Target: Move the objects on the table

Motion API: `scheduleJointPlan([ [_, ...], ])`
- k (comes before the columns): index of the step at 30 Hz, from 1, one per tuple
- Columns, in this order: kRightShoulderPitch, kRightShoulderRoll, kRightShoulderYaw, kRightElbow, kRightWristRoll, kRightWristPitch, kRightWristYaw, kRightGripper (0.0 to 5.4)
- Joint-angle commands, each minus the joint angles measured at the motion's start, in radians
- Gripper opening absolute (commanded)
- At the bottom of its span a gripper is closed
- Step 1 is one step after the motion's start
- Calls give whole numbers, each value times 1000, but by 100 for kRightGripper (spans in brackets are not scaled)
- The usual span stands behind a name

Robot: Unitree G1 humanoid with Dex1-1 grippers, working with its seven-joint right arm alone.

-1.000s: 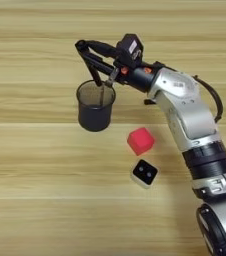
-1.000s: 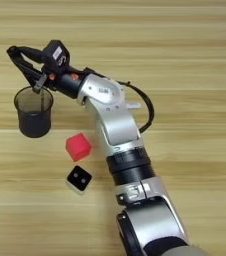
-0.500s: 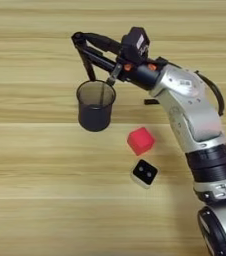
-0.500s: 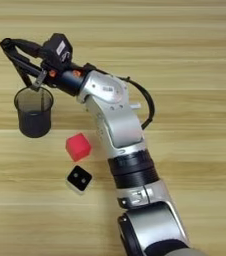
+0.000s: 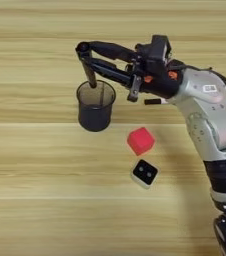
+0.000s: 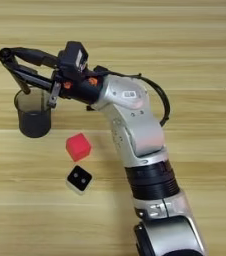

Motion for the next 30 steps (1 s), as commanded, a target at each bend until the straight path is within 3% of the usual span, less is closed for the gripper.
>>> scheduleJointPlan([
  [1,-28,-56,-33,-73,40,-21,29,103],
  [8,10,-119,-32,-110,93,-11,131,103],
  [12,31,-148,-15,-108,85,-13,180,103],
  [20,44,-193,58,-3,-35,-75,262,103],
  [30,24,-221,111,97,-175,-176,296,103],
])
